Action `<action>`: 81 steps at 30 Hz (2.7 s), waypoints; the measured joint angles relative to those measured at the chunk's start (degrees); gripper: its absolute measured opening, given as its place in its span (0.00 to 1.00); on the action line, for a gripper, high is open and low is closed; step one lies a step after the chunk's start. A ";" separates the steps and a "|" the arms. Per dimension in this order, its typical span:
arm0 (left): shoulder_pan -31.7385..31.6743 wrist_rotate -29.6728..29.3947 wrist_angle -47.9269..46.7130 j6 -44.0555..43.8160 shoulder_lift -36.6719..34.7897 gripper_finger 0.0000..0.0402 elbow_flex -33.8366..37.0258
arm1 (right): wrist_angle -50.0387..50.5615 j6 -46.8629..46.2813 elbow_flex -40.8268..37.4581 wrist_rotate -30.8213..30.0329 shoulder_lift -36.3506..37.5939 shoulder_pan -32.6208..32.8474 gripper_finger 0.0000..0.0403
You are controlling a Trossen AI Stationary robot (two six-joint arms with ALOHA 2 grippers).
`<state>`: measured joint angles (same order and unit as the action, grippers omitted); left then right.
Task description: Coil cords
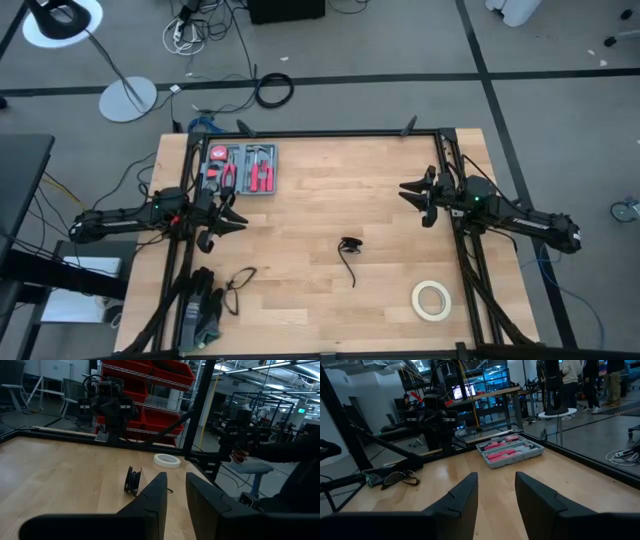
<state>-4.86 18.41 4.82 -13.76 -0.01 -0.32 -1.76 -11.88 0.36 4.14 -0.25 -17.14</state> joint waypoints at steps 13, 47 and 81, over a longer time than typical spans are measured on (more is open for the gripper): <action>-0.02 0.00 0.00 0.02 0.00 0.18 -0.01 | -0.01 0.00 0.00 0.00 0.02 0.00 0.33; 0.00 -2.34 8.31 -0.10 0.00 0.18 -0.02 | -3.54 -0.04 0.00 -0.02 0.00 0.00 0.32; 0.04 -12.36 -0.13 -3.28 53.11 0.18 -34.83 | -1.99 -11.76 12.34 7.52 -23.91 4.26 0.32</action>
<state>-4.82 6.05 4.69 -17.04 53.10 -35.15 -3.75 -23.64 12.70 11.66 -24.16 -12.88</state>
